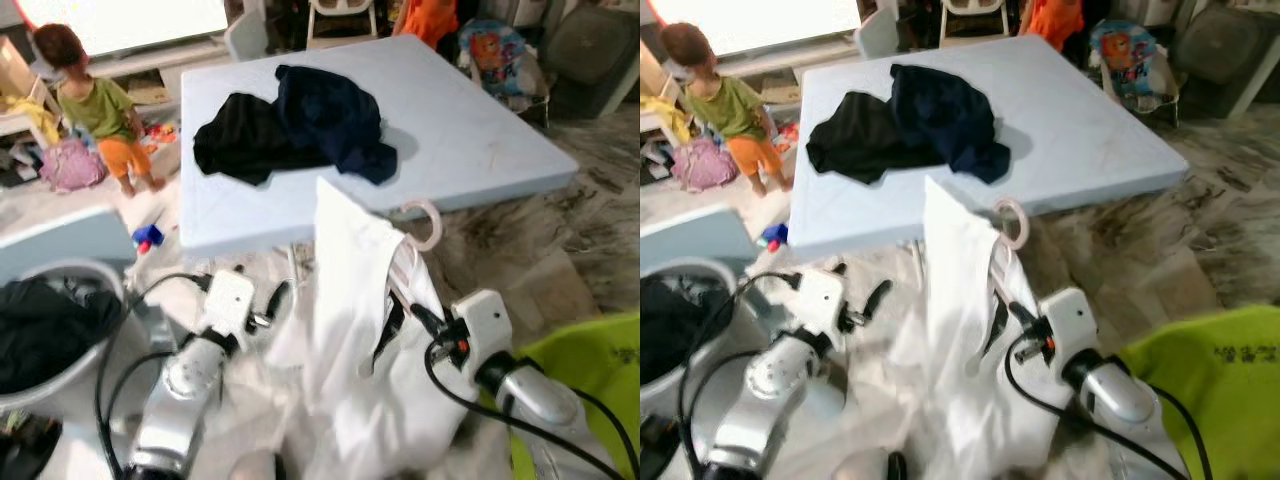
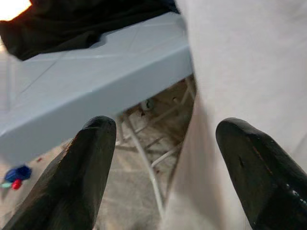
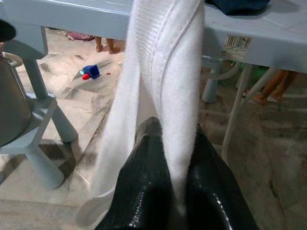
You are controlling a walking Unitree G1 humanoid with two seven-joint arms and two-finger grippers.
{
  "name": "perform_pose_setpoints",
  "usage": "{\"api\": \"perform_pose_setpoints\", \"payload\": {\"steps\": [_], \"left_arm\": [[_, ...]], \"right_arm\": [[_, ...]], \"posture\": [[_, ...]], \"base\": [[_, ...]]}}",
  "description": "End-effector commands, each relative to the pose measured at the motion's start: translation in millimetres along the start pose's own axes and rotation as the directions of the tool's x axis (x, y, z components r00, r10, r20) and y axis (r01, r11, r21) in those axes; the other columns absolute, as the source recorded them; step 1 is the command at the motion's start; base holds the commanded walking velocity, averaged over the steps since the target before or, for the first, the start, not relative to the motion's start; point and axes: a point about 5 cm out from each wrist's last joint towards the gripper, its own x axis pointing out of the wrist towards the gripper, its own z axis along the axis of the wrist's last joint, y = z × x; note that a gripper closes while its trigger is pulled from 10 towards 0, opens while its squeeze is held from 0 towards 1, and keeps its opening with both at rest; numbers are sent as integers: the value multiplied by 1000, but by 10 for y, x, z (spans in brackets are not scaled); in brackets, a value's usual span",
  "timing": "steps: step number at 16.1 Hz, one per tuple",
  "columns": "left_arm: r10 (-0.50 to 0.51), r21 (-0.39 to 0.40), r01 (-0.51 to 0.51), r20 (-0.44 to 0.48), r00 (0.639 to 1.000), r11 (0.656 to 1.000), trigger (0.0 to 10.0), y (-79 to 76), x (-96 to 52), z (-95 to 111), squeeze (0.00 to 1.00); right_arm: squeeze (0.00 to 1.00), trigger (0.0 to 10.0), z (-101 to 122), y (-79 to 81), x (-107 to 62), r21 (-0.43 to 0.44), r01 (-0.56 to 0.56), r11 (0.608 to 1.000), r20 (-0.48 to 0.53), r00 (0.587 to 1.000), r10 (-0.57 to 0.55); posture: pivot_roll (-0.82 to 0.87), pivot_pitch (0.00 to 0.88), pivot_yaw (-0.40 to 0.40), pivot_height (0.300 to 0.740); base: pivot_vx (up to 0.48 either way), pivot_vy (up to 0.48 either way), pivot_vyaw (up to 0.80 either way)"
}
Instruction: Hang hanger
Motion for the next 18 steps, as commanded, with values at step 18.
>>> {"api": "perform_pose_setpoints", "payload": {"steps": [18], "left_arm": [[-429,105,428,-9,903,898,10000,-432,332,156,0]], "right_arm": [[0,10000,850,105,234,56,-203,978,244,952,184]], "posture": [[-120,0,63,740]], "base": [[-49,0,0]]}}
